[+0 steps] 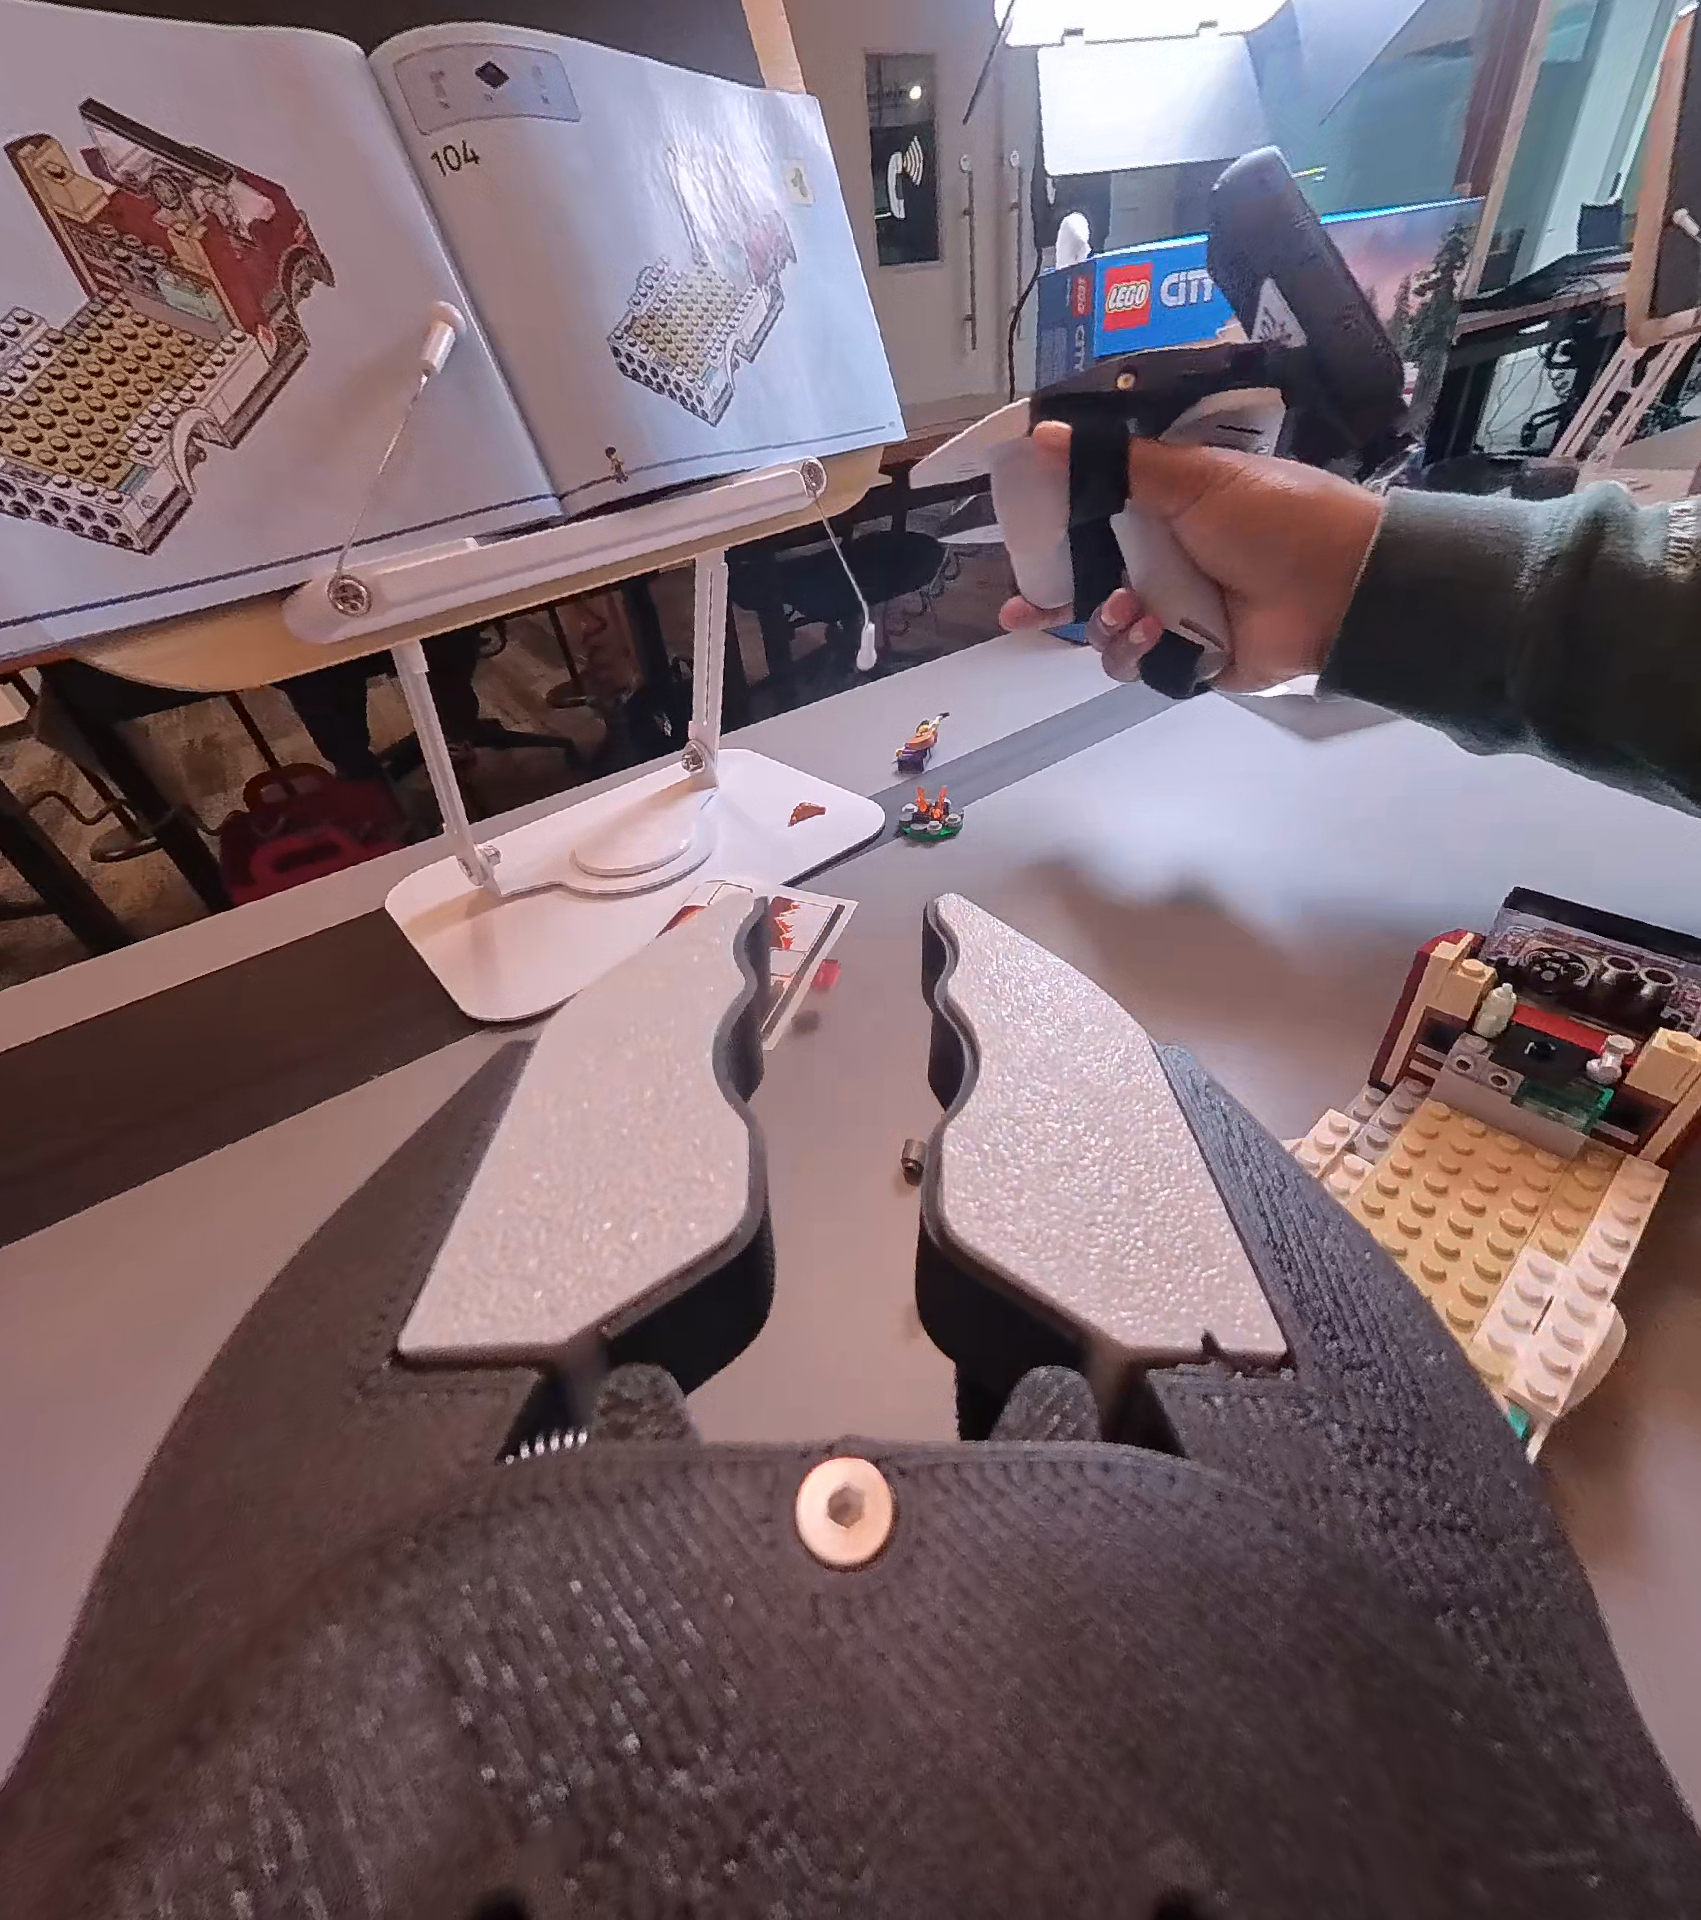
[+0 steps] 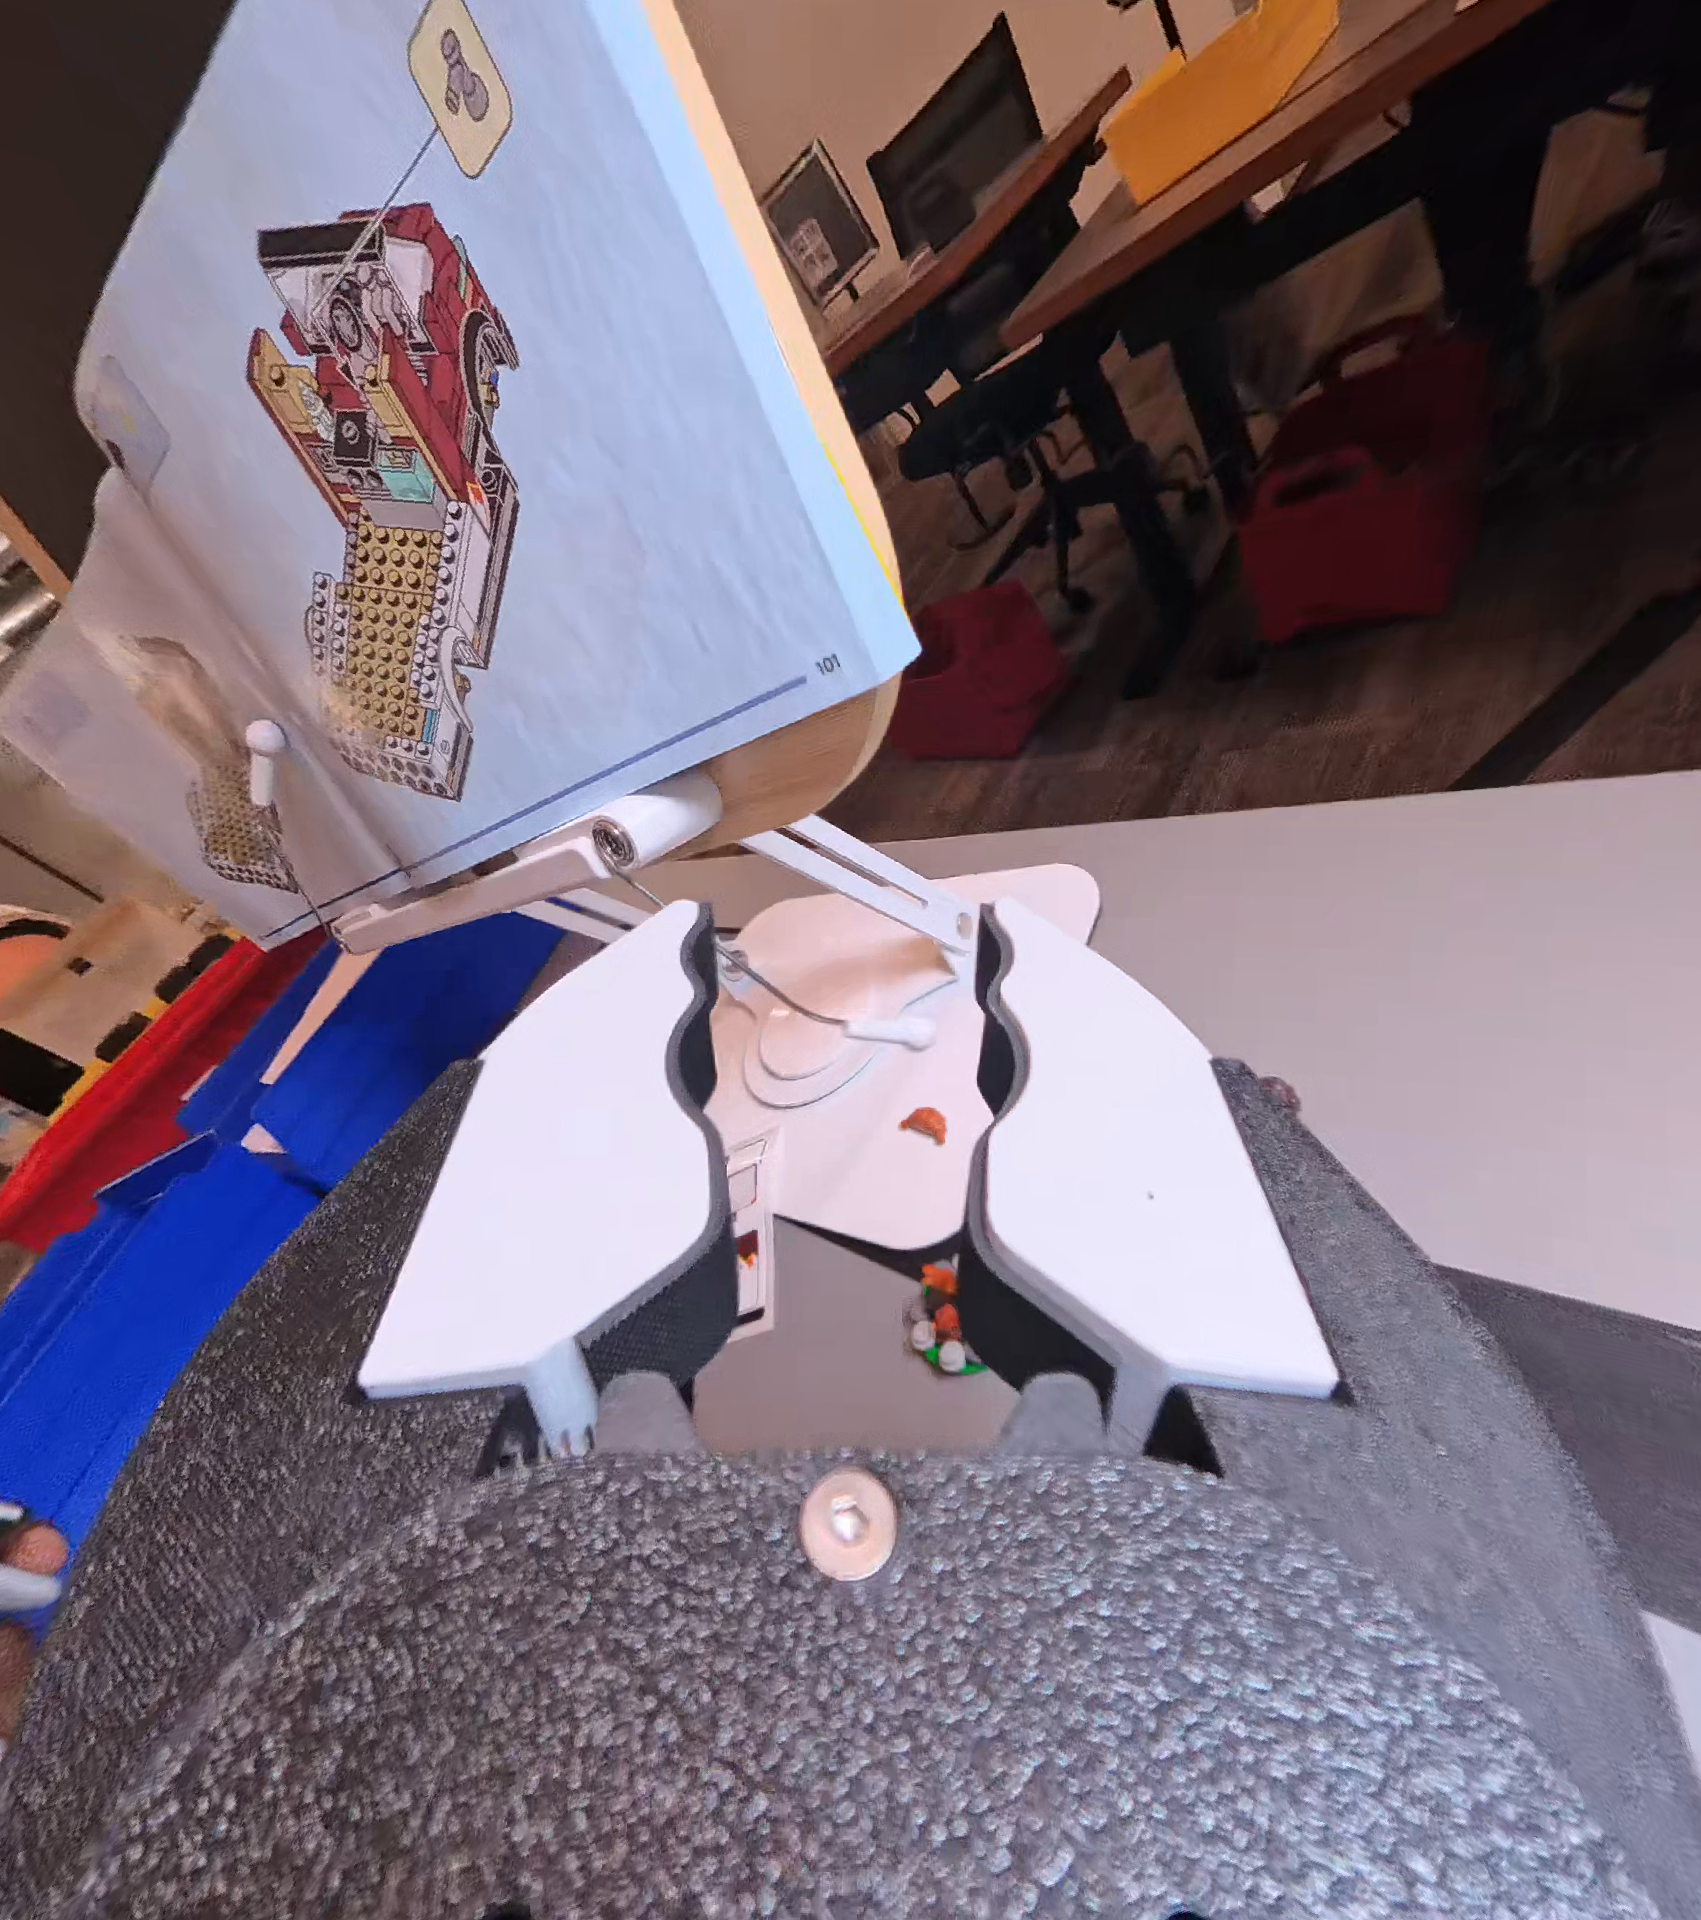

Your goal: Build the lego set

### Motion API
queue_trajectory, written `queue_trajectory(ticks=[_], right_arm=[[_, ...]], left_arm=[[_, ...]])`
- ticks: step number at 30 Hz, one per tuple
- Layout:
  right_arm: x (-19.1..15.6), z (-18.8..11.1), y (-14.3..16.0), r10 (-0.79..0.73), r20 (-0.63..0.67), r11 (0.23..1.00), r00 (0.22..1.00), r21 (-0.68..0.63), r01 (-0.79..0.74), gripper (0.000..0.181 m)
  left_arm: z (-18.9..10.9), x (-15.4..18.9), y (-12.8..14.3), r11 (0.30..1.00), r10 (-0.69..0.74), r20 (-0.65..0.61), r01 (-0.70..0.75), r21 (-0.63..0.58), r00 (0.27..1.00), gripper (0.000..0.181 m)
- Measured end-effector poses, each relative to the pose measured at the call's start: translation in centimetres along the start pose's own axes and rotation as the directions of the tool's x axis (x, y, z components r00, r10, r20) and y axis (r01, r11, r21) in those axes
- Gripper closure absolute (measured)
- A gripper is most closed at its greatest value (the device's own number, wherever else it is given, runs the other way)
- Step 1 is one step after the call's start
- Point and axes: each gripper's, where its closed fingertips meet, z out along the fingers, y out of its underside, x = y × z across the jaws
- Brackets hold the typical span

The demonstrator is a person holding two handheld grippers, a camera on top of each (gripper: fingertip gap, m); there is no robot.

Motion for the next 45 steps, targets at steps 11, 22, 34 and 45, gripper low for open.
queue_trajectory(ticks=[11,22,34,45], right_arm=[[-5.2,0.1,-4.2,-0.534,-0.119,0.839,0.837,0.047,0.542,0.136],[-6.1,3.5,-8.1,-0.763,-0.230,0.629,0.604,-0.048,0.776,0.115],[-5.2,3.8,-7.6,-0.794,-0.247,0.592,0.555,-0.109,0.799,0.115],[-5.6,3.7,-8.9,-0.815,-0.249,0.561,0.523,-0.109,0.821,0.114]], left_arm=[[10.6,-8.5,-8.1,0.979,0.196,0.203,-0.180,-0.092,0.959,0.153],[16.5,-15.1,-8.2,0.958,0.248,0.283,-0.191,-0.216,0.926,0.180],[9.5,-19.2,-2.6,0.901,-0.415,0.330,0.434,0.020,0.848,0.154],[12.7,-12.4,-9.7,1.000,0.011,0.239,-0.011,-0.002,0.971,0.155]])
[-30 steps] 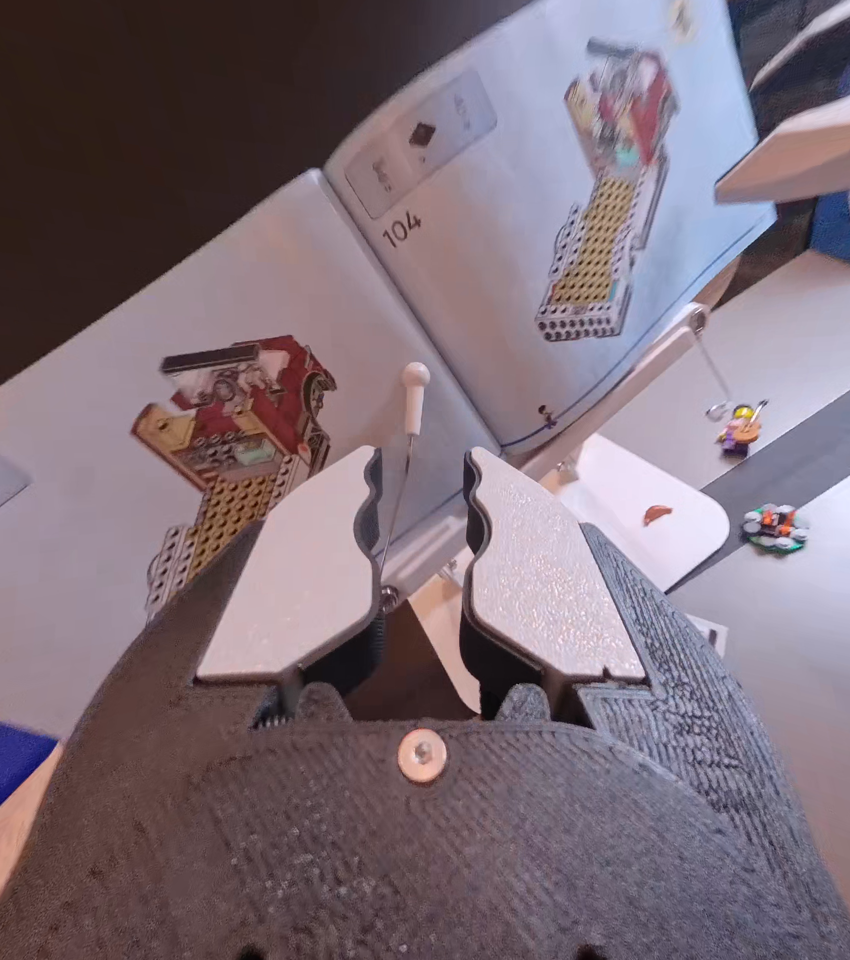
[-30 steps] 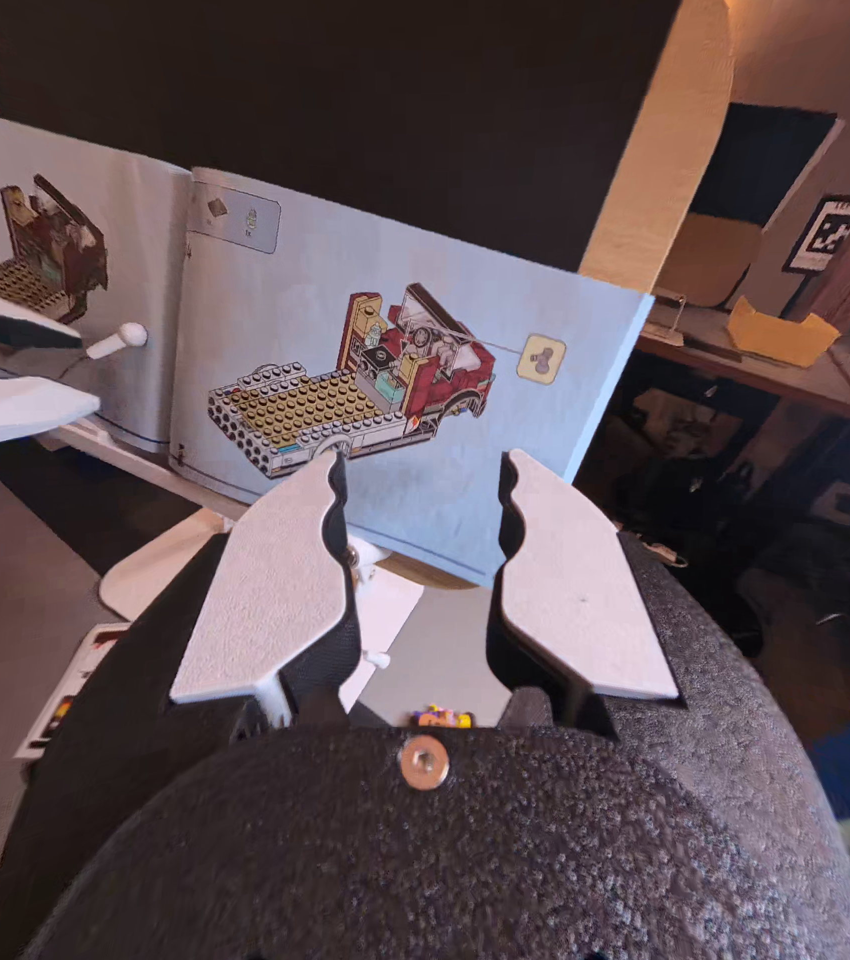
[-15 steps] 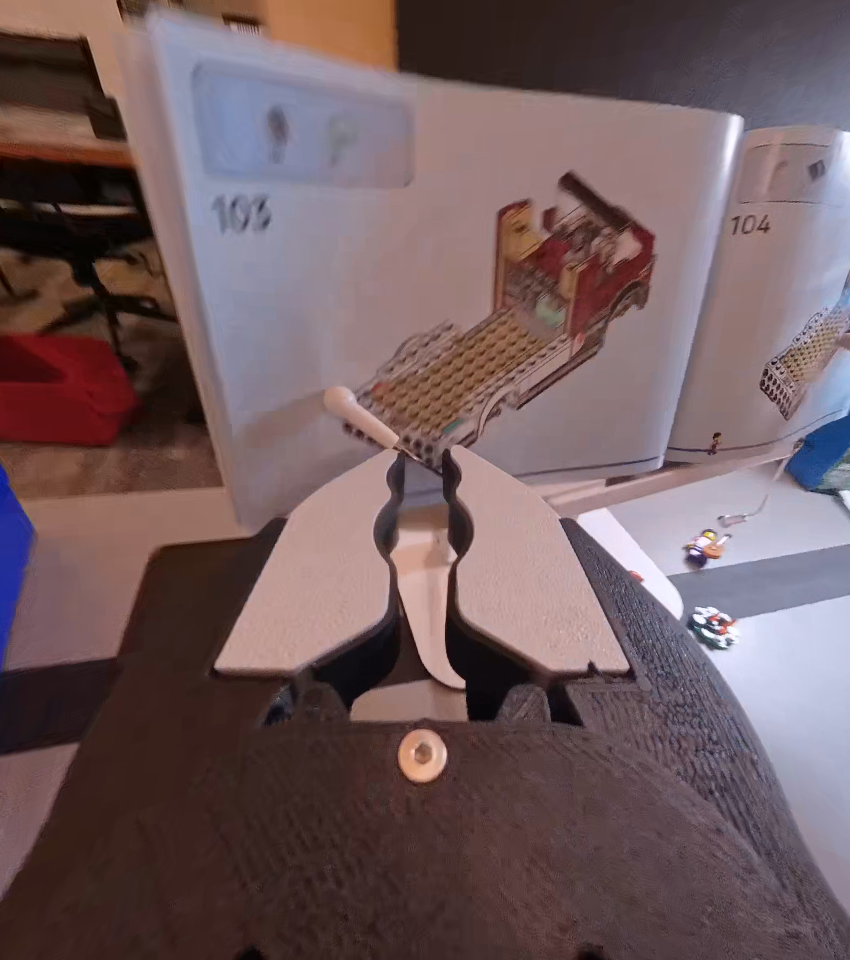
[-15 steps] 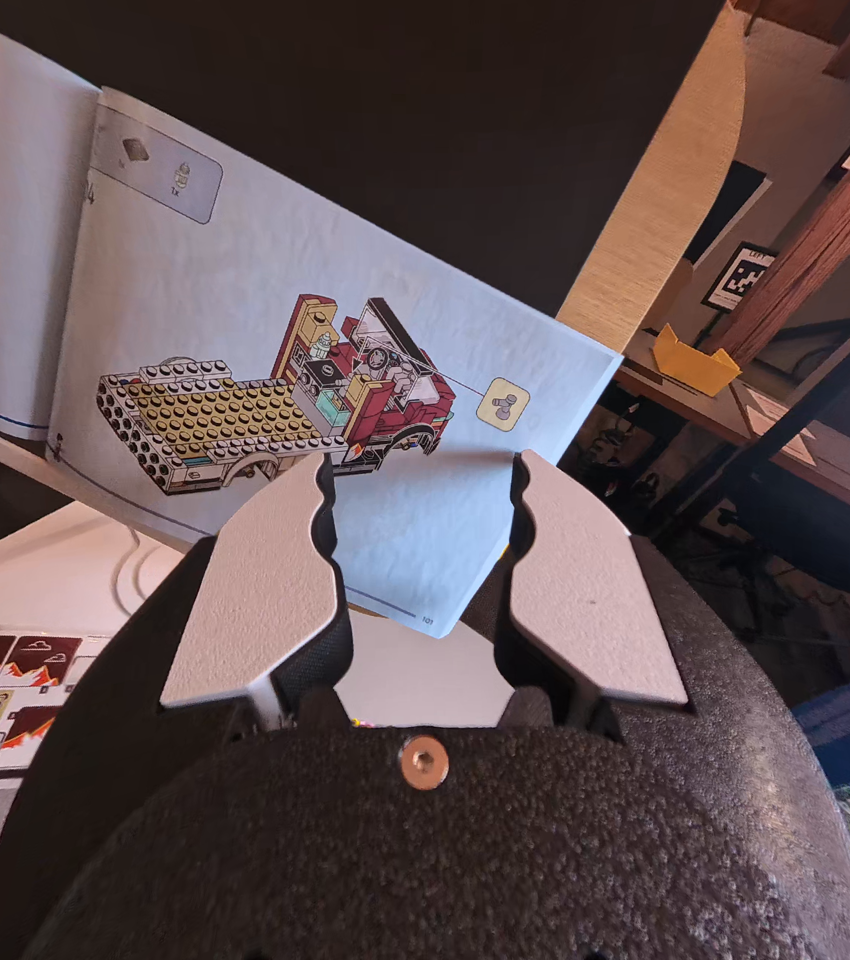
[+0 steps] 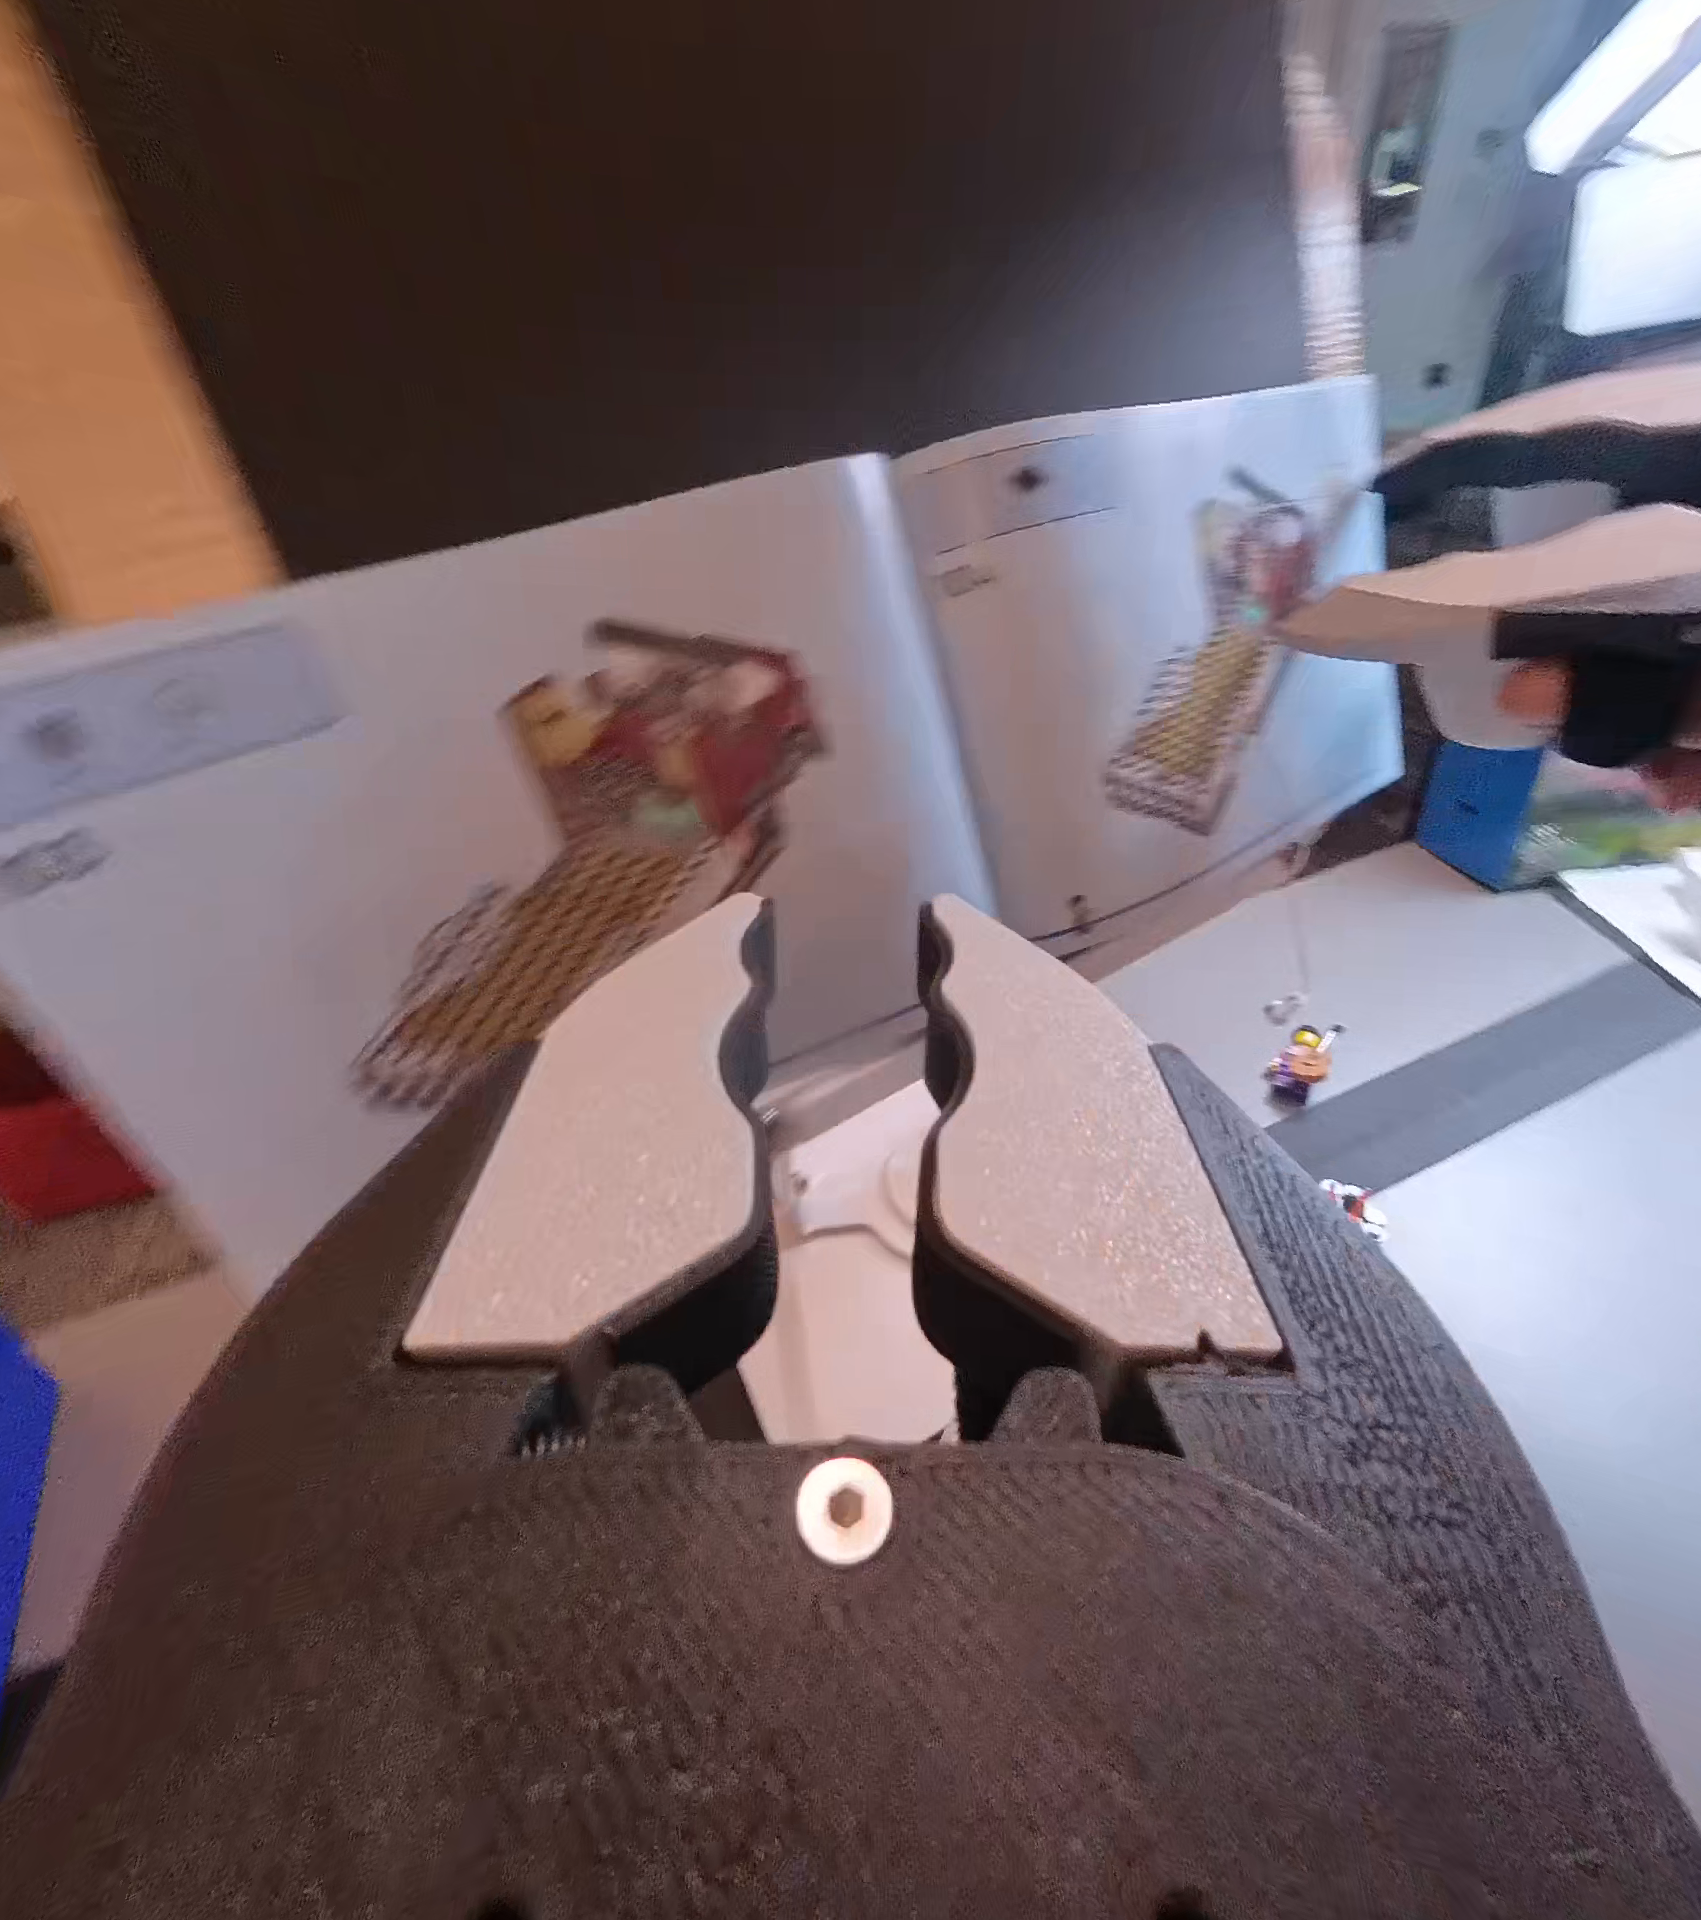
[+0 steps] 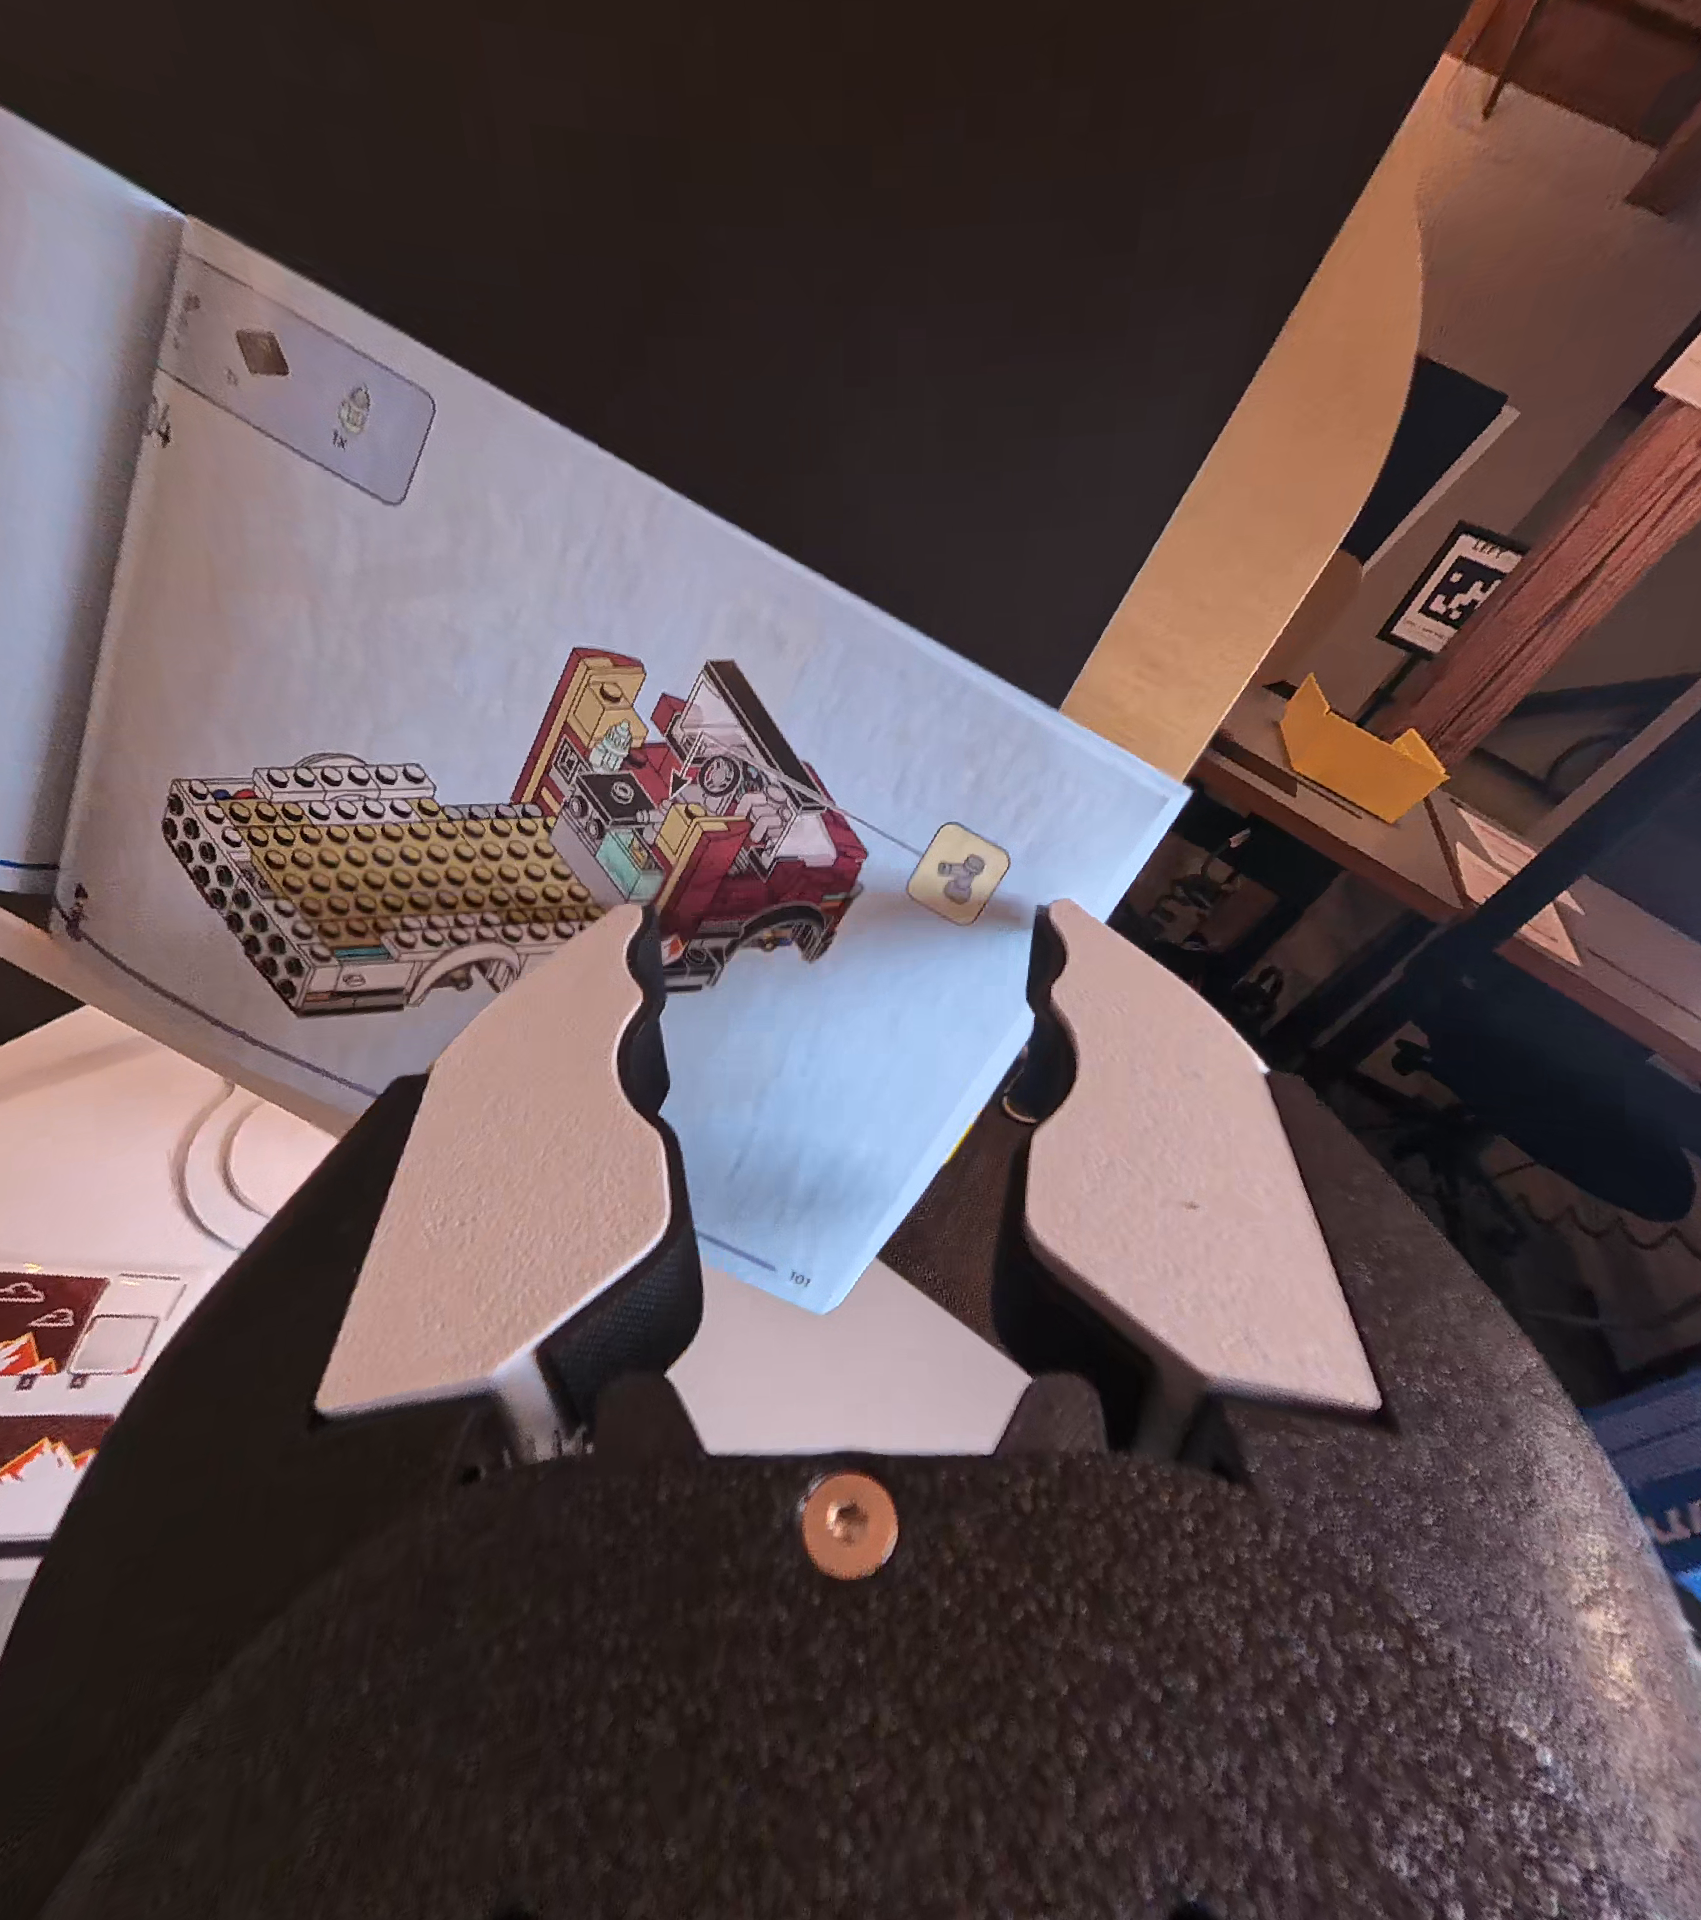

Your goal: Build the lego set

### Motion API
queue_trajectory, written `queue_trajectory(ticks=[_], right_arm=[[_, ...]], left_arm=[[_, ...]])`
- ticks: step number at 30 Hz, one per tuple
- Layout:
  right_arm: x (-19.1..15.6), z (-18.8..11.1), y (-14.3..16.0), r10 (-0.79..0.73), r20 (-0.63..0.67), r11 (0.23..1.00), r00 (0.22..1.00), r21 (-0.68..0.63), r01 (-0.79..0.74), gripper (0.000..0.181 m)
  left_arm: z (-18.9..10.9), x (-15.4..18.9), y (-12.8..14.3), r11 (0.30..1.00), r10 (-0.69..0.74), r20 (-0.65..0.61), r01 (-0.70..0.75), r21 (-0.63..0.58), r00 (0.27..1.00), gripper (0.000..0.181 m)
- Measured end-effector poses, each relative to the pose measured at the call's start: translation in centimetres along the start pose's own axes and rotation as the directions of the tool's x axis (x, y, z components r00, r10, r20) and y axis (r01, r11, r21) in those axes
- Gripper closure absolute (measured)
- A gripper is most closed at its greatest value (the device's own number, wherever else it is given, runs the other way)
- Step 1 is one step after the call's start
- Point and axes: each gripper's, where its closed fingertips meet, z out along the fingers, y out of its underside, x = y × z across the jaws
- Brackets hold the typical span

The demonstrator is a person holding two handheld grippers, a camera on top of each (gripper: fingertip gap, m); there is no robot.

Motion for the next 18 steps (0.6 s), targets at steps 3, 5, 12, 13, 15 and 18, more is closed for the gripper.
queue_trajectory(ticks=[3,5,12,13,15,18], right_arm=[[0.1,-0.1,-1.1,-0.007,0.006,1.000,1.000,0.028,0.007,0.112],[0.2,0.0,-1.6,-0.018,0.008,0.999,1.000,0.035,0.018,0.111],[0.8,0.5,-1.7,-0.061,-0.008,0.997,0.998,0.044,0.061,0.104],[1.0,0.6,-1.7,-0.056,-0.017,0.997,0.998,0.045,0.057,0.104],[1.4,0.6,-1.6,-0.032,-0.033,0.998,0.999,0.052,0.033,0.104],[1.6,0.7,-1.1,0.005,-0.042,0.999,0.999,0.048,-0.003,0.103]], left_arm=[[3.4,3.1,0.4,0.989,0.119,-0.075,-0.125,-0.077,0.990,0.164],[5.3,4.2,1.4,0.974,0.165,-0.103,-0.179,-0.141,0.981,0.172],[7.4,4.8,2.1,0.905,0.369,-0.042,-0.369,-0.214,0.928,0.181],[7.4,4.9,2.1,0.902,0.378,-0.035,-0.376,-0.214,0.925,0.181],[7.4,4.9,2.1,0.914,0.350,-0.033,-0.349,-0.208,0.936,0.181],[7.4,4.9,2.1,0.937,0.285,-0.039,-0.287,-0.199,0.958,0.181]])
